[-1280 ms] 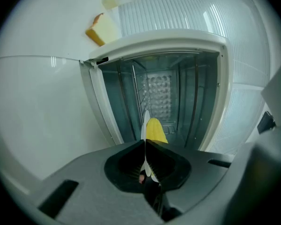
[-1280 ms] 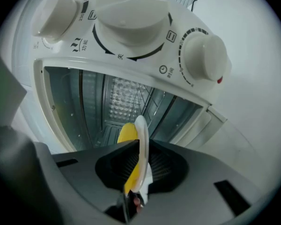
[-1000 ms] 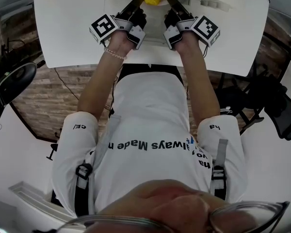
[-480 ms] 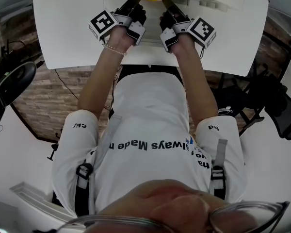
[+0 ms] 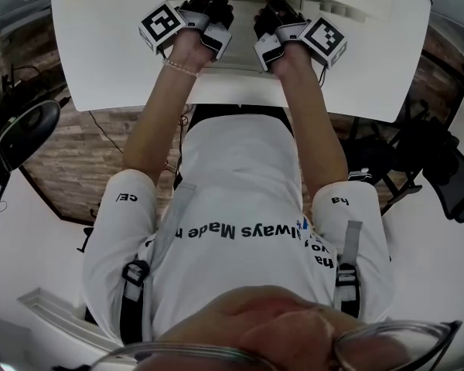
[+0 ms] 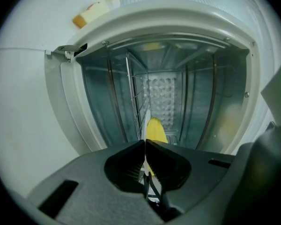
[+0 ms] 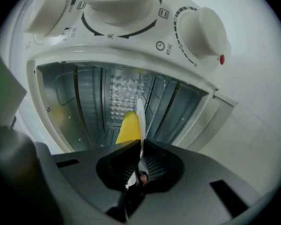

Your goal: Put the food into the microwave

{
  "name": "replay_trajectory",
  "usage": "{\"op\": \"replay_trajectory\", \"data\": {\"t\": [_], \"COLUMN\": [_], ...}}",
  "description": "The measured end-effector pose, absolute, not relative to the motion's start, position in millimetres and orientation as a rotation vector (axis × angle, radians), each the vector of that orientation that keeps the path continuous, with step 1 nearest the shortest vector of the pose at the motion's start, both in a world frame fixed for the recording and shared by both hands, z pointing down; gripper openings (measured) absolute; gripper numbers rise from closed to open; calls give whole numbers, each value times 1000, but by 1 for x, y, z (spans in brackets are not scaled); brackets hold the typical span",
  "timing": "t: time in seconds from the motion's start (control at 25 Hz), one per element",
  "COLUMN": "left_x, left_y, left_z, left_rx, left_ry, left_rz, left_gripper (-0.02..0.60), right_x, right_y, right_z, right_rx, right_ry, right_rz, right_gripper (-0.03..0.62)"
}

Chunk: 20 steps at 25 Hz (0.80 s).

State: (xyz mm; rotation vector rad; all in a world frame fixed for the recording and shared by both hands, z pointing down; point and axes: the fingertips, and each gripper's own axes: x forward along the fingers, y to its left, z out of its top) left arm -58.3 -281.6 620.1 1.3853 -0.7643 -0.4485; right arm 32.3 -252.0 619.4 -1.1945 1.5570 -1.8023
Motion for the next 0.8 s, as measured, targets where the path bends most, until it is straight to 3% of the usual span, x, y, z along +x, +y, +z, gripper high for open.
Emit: {"op": "replay_trajectory", "data": {"t": [0.64, 0.8], "left_x": [-57, -57], "left_y": [-296, -290], "left_z": [619, 612], "left_rx": [1422, 1441], "left_ry": [-792, -798], "left_rz": [-420, -409], "left_gripper": [17, 60], "right_x": [34, 37], "right_y": [-267, -261], "right_z": [623, 622], "right_rx": [-1226, -1232], "right_ry": [1575, 1576], "right_rz": [-1793, -1798], "right_gripper": [31, 49]}}
